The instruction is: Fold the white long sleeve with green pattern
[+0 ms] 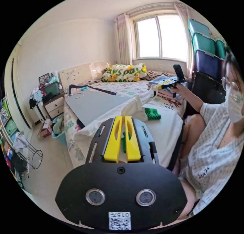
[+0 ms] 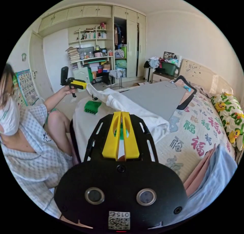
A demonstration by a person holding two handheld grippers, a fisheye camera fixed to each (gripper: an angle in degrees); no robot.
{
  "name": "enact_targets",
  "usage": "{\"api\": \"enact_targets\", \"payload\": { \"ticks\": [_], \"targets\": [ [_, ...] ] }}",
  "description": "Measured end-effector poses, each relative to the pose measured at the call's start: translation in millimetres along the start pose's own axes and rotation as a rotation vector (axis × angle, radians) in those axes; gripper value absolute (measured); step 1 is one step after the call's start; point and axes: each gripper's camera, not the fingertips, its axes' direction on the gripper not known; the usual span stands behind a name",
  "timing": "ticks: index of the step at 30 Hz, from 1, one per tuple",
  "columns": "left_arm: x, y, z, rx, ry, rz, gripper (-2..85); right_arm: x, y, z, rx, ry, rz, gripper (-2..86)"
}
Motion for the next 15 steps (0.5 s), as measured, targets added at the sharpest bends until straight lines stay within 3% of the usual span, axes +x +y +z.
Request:
{"api": "enact_targets", "payload": {
  "ticks": [2,4,7,12,15],
  "targets": [
    [22,25,-4,-0.049,-0.034,0.01,1.0,-33,50,-2,-0.087,-0.051,-0.038,0.3],
    [29,35,-24,0.009,-0.096,-0.04,1.2,-45,65,-13,-0.1,-0.019,-0.055,3.4],
    [40,15,-57,0.107,-0.048,-0.039,2.6,-55,60,-37,-0.07,-0.012,-0.073,8.4],
    [97,-57,-6,-0.162,0.041,0.339,7.1,-100,40,-7,-0.257,0.006,-0.27,11.1],
    [102,-61,33,-0.191,0.128,0.347,7.4,-119,55,28,-0.352,0.005,-0.361,12.6]
  ]
}}
